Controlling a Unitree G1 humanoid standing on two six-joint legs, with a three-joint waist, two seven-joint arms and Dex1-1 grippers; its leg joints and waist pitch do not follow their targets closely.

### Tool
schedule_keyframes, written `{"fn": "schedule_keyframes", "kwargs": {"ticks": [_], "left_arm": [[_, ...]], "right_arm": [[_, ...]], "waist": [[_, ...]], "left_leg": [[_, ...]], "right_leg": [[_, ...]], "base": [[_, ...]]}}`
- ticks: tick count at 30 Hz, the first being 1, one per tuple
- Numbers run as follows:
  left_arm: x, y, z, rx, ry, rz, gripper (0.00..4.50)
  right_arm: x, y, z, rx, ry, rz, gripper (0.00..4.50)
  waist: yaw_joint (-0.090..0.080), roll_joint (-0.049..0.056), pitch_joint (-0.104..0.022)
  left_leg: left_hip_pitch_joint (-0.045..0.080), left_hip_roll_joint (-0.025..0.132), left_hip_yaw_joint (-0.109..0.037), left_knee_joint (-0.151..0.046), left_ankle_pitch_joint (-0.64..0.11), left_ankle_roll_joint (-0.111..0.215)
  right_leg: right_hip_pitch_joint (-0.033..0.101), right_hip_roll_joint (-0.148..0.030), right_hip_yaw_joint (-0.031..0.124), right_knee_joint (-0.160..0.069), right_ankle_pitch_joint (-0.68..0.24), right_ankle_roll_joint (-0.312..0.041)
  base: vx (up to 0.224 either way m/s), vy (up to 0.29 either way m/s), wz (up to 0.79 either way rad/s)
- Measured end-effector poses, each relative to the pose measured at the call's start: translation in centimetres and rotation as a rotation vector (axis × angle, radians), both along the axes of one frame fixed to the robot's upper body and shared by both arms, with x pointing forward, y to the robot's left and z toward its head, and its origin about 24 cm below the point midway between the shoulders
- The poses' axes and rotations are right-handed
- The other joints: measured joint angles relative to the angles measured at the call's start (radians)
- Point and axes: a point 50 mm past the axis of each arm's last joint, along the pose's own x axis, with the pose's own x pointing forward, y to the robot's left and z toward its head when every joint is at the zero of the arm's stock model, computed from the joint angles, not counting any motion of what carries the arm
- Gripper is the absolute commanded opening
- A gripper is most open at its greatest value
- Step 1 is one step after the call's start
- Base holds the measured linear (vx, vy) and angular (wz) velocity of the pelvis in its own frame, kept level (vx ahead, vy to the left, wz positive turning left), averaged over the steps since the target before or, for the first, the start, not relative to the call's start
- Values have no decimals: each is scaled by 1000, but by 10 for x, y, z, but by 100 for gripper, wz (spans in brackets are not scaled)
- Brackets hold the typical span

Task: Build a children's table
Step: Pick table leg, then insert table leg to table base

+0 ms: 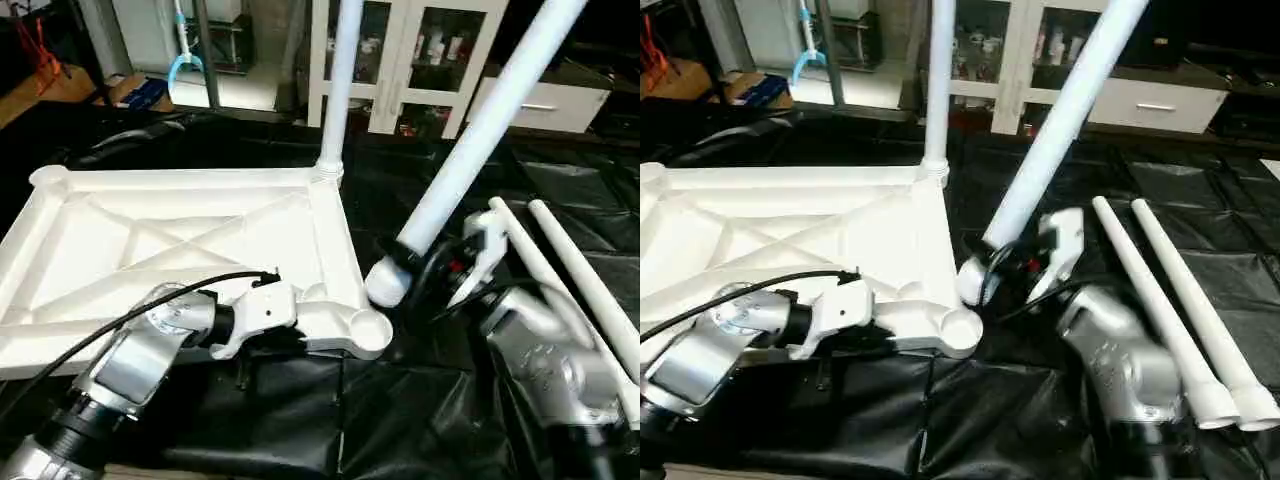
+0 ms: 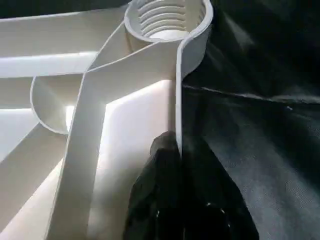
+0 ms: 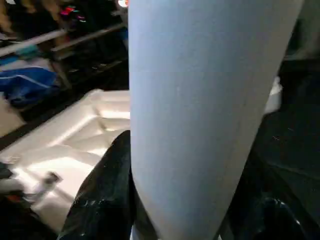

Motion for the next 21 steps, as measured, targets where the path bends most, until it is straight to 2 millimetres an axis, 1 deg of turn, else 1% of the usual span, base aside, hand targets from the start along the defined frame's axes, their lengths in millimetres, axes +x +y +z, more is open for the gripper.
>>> {"fn": "schedule_keyframes", "kwargs": {"ticks": [1,3,12,13,16,17,18,21], "left_arm": [[0,1,-2,11,3,8,56],[0,2,-2,20,4,13,75],[-1,2,-1,66,-28,-32,75],[-1,3,-1,68,-27,-32,50],[1,3,-1,71,-20,-35,38],[1,3,-1,70,-18,-35,29],[1,3,-1,70,-16,-35,6],[2,3,-2,61,-14,-42,6]], "right_arm": [[0,0,1,-3,-2,12,187],[-1,-1,0,-8,8,23,187],[-2,2,-2,-4,28,55,187],[-2,2,-2,-3,30,57,187],[-3,2,-3,-2,40,70,187],[-3,2,-3,-2,45,73,187],[-3,3,-4,-3,48,78,187],[-5,7,-6,-3,65,124,187]], "waist": [[0,-3,2],[0,-6,4],[-1,-7,4],[-1,-7,4],[-3,-7,4],[-4,-7,4],[-4,-7,4],[-6,-7,4]], "left_leg": [[0,1,0,0,0,0],[-1,2,0,0,1,-1],[-1,2,0,-2,2,-2],[-1,2,0,-2,2,-2],[-1,2,0,-2,3,-3],[-1,2,0,-2,3,-3],[-1,2,0,-2,3,-4],[0,2,0,-2,3,-4]], "right_leg": [[0,1,0,0,0,0],[-1,1,-1,0,0,0],[-2,1,-1,0,0,0],[-2,1,-1,0,0,0],[-3,1,-1,1,0,0],[-3,1,-1,2,0,0],[-3,1,-1,2,0,0],[-3,1,-1,2,0,0]], "base": [[0,0,0],[0,0,0],[0,0,0],[0,0,0],[0,0,0],[0,0,0],[0,0,0],[0,0,0]]}}
